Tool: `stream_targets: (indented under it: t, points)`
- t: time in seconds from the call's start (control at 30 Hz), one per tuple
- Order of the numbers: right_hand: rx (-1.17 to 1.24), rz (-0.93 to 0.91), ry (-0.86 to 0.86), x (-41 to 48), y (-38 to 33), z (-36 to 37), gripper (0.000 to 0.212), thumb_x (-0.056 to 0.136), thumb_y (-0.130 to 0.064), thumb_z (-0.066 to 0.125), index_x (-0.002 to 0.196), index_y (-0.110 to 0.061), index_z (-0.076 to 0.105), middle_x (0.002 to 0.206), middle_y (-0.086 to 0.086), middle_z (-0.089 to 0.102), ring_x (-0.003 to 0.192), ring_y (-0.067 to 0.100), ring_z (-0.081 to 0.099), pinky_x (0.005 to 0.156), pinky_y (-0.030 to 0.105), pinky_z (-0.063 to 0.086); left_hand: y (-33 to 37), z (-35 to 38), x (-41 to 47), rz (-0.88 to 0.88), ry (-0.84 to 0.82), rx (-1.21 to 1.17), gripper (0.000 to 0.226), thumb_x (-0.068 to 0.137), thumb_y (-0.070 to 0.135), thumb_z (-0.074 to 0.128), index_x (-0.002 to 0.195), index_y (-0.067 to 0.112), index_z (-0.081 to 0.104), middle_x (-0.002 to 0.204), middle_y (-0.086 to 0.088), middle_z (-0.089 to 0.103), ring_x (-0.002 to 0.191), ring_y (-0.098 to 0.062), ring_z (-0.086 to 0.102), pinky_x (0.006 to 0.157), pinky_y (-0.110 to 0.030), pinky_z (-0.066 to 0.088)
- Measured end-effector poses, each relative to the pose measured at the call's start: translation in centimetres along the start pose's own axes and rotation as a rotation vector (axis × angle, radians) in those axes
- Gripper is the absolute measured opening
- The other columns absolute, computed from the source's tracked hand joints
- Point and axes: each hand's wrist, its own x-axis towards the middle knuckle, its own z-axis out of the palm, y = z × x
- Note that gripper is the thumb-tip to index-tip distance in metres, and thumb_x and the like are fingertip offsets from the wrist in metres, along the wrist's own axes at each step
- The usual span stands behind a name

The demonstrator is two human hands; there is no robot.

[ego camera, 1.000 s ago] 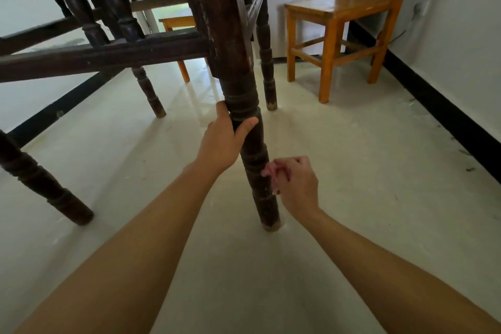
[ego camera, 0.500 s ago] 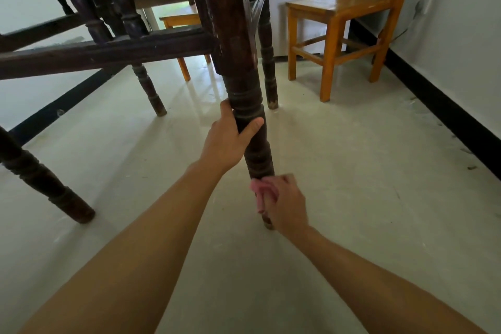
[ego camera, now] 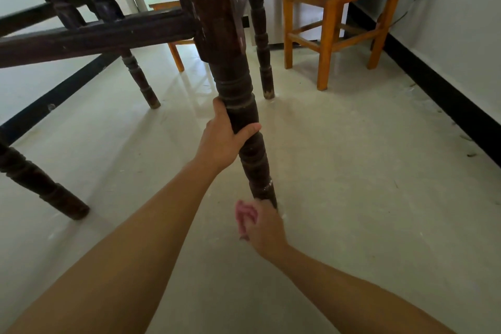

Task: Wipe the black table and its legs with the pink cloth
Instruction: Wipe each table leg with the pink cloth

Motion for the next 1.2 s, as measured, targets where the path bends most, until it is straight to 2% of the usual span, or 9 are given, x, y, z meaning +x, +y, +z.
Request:
stream_targets:
  t: [0.07,0.2,0.37,0.53,0.67,0.8,0.9,1.03,1.2]
  points:
    - [-0.021,-0.048,-0.064,-0.1,0.5,-0.2,0.012,0.095,-0.026,0.060,0.106,-0.023,0.063,0.100,-0.001,0.063,0.078,0.011,0.066,0.076,0.034,0.059,0.0,0.1,0.0,0.003,0.003,-0.010,0.071,0.086,0.034,0.068,0.140,0.019,0.024,0.136,-0.003,0.051,0.120,-0.024,0.053,0.089,-0.030,0.042]
    - [0.015,0.023,0.200,4.7,0.2,-4.0,0.004,0.093,-0.021,0.061,0.090,-0.024,0.061,0.098,0.000,0.064,0.067,0.003,0.061,0.063,0.021,0.054,0.0,0.2,-0.2,-0.001,0.014,-0.034,0.072,0.086,0.033,0.068,0.141,0.020,0.024,0.136,-0.002,0.051,0.122,-0.024,0.053,0.091,-0.032,0.042]
    - [-0.039,0.162,0.416,8.7,1.0,-9.0,0.015,0.099,-0.021,0.053,0.110,-0.017,0.062,0.107,-0.002,0.045,0.082,0.009,0.053,0.070,0.018,0.047,0.1,0.3,-0.2,0.000,0.010,-0.027,0.074,0.086,0.034,0.068,0.142,0.020,0.023,0.137,-0.002,0.050,0.122,-0.025,0.052,0.097,-0.039,0.045]
    - [-0.063,0.056,0.183,8.0,1.2,-5.2,0.021,0.096,-0.023,0.056,0.114,-0.029,0.064,0.104,-0.001,0.060,0.081,0.015,0.063,0.073,0.030,0.058,-0.2,0.5,-0.3,0.012,0.042,-0.032,0.082,0.082,0.030,0.074,0.143,0.020,0.021,0.136,-0.003,0.052,0.121,-0.025,0.054,0.099,-0.042,0.045]
    - [-0.160,-0.066,0.202,1.5,2.6,-1.3,0.018,0.095,-0.016,0.056,0.109,-0.019,0.066,0.094,-0.002,0.052,0.077,0.013,0.054,0.066,0.017,0.043,-0.4,0.6,-0.2,0.010,0.042,-0.032,0.082,0.081,0.031,0.074,0.143,0.020,0.021,0.136,-0.003,0.052,0.121,-0.026,0.054,0.100,-0.044,0.045]
    - [-0.134,-0.150,-0.139,-1.1,2.3,0.6,0.017,0.098,-0.028,0.053,0.100,-0.026,0.070,0.094,-0.007,0.059,0.077,0.007,0.060,0.081,0.026,0.055,-0.3,0.4,-0.1,0.014,0.036,-0.019,0.080,0.082,0.031,0.073,0.142,0.019,0.022,0.136,-0.003,0.051,0.121,-0.026,0.053,0.099,-0.041,0.044]
    - [-0.031,-0.002,0.120,2.2,1.6,-2.3,0.016,0.095,-0.021,0.057,0.083,-0.030,0.061,0.085,-0.008,0.063,0.067,0.004,0.057,0.070,0.022,0.051,-0.2,0.6,-0.2,0.014,0.057,-0.030,0.082,0.082,0.030,0.074,0.143,0.019,0.021,0.137,-0.003,0.051,0.121,-0.026,0.054,0.099,-0.042,0.044]
    - [-0.051,0.221,0.390,6.4,1.3,-7.5,0.010,0.099,-0.023,0.050,0.102,-0.024,0.059,0.110,0.002,0.056,0.084,0.011,0.052,0.074,0.023,0.042,-1.2,1.5,-0.8,-0.029,0.061,-0.016,0.085,0.083,0.032,0.073,0.147,0.019,0.019,0.138,-0.002,0.050,0.120,-0.023,0.054,0.098,-0.041,0.045]
    - [0.062,0.114,0.315,4.3,0.8,-2.8,0.009,0.095,-0.020,0.055,0.096,-0.029,0.053,0.101,-0.003,0.055,0.083,0.012,0.060,0.073,0.026,0.051,-3.5,3.7,-1.4,-0.132,-0.053,-0.059,0.058,0.088,0.035,0.065,0.134,0.015,0.036,0.127,-0.005,0.057,0.115,-0.025,0.057,0.089,-0.032,0.044]
